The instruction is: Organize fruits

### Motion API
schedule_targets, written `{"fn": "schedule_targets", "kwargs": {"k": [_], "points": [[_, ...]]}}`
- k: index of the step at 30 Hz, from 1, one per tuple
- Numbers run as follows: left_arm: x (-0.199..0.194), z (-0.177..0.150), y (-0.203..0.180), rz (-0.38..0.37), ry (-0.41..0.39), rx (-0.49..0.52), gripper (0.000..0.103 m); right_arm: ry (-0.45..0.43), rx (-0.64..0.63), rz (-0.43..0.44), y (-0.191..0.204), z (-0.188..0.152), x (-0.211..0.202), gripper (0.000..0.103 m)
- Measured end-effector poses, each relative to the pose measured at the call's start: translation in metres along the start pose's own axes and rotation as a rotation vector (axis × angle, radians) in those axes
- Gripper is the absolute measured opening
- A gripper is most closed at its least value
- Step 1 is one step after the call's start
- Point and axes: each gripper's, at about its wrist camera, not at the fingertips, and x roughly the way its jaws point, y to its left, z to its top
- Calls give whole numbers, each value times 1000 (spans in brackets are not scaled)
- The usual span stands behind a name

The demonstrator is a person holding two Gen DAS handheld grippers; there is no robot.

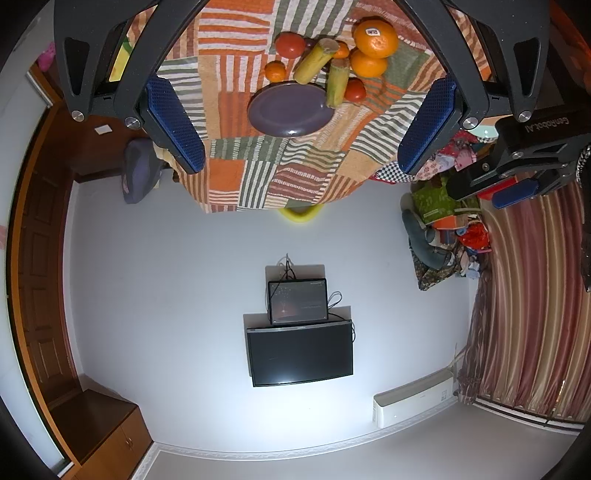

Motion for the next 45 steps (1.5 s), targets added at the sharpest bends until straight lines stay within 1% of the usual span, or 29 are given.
{"fn": "schedule_targets", "kwargs": {"k": [45], "points": [[3, -1, -1, -4, 8, -2, 103, 2, 5, 7, 2, -1, -1, 103]]}}
